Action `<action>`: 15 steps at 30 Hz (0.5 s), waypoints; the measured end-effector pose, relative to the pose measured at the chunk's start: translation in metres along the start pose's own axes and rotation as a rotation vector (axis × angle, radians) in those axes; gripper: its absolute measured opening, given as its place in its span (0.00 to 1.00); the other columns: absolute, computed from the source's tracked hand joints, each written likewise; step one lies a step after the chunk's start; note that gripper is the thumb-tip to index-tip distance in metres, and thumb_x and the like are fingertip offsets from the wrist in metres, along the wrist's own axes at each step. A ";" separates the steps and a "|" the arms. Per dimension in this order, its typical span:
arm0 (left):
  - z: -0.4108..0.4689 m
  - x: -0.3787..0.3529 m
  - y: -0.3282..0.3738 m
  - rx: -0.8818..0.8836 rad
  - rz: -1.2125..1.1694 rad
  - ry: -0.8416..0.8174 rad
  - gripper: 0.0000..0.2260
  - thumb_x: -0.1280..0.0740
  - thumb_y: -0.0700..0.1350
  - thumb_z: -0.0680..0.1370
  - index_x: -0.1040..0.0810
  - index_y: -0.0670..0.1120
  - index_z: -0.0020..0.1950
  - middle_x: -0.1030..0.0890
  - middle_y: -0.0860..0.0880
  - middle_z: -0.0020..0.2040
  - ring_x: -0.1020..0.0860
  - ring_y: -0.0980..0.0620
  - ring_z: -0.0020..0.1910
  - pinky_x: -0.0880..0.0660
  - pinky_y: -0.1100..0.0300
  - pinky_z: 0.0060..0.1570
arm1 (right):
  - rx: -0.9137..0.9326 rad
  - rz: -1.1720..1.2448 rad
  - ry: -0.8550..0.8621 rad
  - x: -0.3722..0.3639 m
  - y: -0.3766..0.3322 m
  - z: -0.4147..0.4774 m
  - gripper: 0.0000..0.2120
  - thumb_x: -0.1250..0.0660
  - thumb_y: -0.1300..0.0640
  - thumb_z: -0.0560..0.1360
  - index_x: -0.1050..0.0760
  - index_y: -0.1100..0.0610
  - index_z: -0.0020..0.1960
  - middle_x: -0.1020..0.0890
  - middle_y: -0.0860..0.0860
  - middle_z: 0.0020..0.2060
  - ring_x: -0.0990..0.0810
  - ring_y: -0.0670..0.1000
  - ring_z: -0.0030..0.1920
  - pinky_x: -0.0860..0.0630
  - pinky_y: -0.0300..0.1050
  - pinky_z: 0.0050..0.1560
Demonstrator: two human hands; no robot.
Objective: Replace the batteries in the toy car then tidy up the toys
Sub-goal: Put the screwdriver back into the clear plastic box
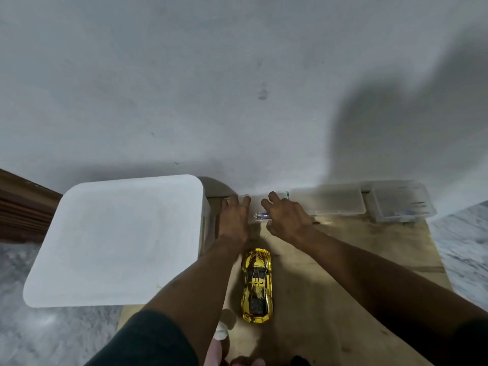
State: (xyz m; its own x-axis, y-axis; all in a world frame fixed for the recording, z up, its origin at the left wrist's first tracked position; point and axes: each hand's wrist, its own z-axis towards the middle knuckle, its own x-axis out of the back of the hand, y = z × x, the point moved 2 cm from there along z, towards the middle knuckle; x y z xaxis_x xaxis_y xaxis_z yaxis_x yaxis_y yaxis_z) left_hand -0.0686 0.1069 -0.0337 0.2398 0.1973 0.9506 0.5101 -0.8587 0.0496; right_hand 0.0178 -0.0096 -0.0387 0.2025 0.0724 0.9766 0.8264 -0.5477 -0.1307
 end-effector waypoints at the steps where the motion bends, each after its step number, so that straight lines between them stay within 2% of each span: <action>1: 0.000 0.001 0.000 -0.001 0.006 -0.004 0.34 0.25 0.39 0.74 0.38 0.49 0.76 0.31 0.41 0.71 0.34 0.39 0.71 0.24 0.53 0.60 | -0.005 0.008 0.004 0.000 0.000 0.000 0.21 0.32 0.54 0.75 0.32 0.56 0.66 0.28 0.55 0.63 0.19 0.57 0.51 0.25 0.47 0.42; 5: 0.003 0.007 -0.001 -0.009 -0.028 0.007 0.32 0.28 0.34 0.74 0.36 0.47 0.74 0.31 0.40 0.69 0.33 0.40 0.69 0.25 0.53 0.58 | -0.023 0.030 0.010 0.003 0.001 0.005 0.22 0.32 0.55 0.75 0.32 0.56 0.66 0.28 0.54 0.63 0.20 0.57 0.53 0.24 0.49 0.44; 11: 0.002 0.012 -0.002 -0.014 -0.054 -0.023 0.36 0.28 0.30 0.73 0.38 0.47 0.76 0.32 0.41 0.71 0.33 0.39 0.70 0.23 0.51 0.60 | -0.017 0.028 0.026 0.002 -0.001 0.003 0.27 0.29 0.63 0.71 0.35 0.52 0.66 0.31 0.53 0.62 0.20 0.57 0.49 0.23 0.49 0.38; 13: 0.003 0.016 -0.003 -0.023 -0.045 -0.035 0.35 0.29 0.31 0.74 0.38 0.47 0.77 0.32 0.41 0.71 0.34 0.38 0.71 0.23 0.50 0.61 | -0.020 0.017 0.035 0.002 0.000 0.002 0.29 0.28 0.63 0.70 0.35 0.51 0.67 0.31 0.53 0.61 0.21 0.57 0.51 0.20 0.49 0.38; 15: 0.006 0.022 -0.005 -0.040 -0.032 -0.052 0.33 0.30 0.32 0.74 0.37 0.47 0.77 0.31 0.41 0.71 0.34 0.38 0.71 0.24 0.50 0.60 | -0.011 0.027 0.056 0.003 0.003 0.000 0.30 0.26 0.58 0.70 0.35 0.51 0.68 0.30 0.52 0.61 0.23 0.56 0.55 0.21 0.48 0.38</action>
State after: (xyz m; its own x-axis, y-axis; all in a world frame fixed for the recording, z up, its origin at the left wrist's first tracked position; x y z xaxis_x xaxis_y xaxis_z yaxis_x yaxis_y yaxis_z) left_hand -0.0608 0.1179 -0.0143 0.2669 0.2487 0.9311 0.4851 -0.8695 0.0932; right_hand 0.0206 -0.0109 -0.0358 0.1945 0.0108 0.9808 0.8154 -0.5577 -0.1556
